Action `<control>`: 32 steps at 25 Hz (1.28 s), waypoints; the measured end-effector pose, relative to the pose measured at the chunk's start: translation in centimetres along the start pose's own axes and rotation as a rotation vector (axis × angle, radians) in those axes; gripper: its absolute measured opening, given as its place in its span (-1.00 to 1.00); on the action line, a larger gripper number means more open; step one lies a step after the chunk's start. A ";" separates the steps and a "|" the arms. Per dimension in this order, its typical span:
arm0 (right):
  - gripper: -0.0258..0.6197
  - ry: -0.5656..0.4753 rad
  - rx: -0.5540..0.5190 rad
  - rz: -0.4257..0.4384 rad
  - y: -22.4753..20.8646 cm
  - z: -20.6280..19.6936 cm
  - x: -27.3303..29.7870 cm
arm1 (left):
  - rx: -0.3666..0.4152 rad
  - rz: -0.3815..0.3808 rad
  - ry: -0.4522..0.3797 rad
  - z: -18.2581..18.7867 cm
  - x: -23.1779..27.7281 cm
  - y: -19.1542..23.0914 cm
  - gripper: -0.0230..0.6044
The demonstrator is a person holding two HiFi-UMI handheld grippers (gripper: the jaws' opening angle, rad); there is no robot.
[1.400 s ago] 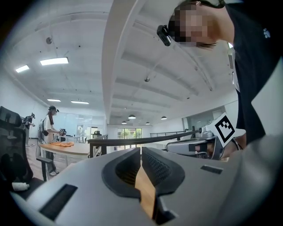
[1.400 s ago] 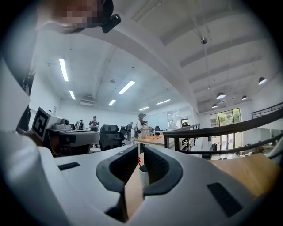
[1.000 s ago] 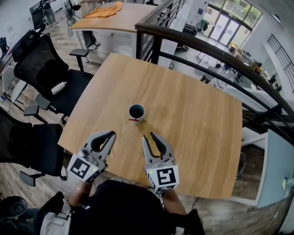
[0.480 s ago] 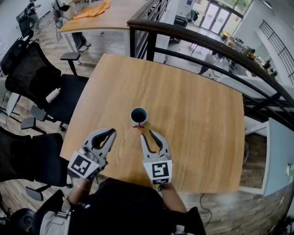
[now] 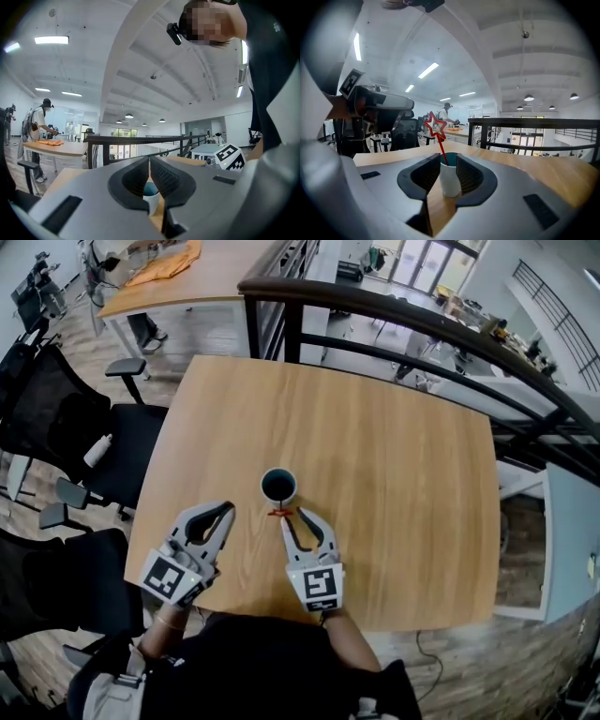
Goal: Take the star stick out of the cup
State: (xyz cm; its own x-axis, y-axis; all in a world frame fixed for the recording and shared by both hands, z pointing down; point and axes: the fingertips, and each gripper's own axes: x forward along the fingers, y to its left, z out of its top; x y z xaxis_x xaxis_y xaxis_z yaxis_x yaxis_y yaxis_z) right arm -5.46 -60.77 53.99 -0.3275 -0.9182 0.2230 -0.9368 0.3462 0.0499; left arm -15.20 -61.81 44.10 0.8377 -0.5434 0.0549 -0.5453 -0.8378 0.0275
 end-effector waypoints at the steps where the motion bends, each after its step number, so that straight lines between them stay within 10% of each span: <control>1: -0.57 -0.010 0.000 0.001 0.0 0.1 0.4 | -0.002 -0.001 0.004 -0.1 0.1 0.4 -0.85; 32: -0.83 -0.038 -0.012 -0.048 -0.1 3.6 2.1 | -0.028 0.030 -0.010 -0.7 -0.9 2.8 -0.85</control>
State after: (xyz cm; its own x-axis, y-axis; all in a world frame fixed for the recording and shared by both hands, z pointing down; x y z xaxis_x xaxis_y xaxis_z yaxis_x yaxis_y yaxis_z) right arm -6.50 -63.38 50.96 -0.2867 -0.9403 0.1834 -0.9501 0.3037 0.0716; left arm -17.57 -63.65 44.81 0.8210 -0.5690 0.0460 -0.5708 -0.8193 0.0543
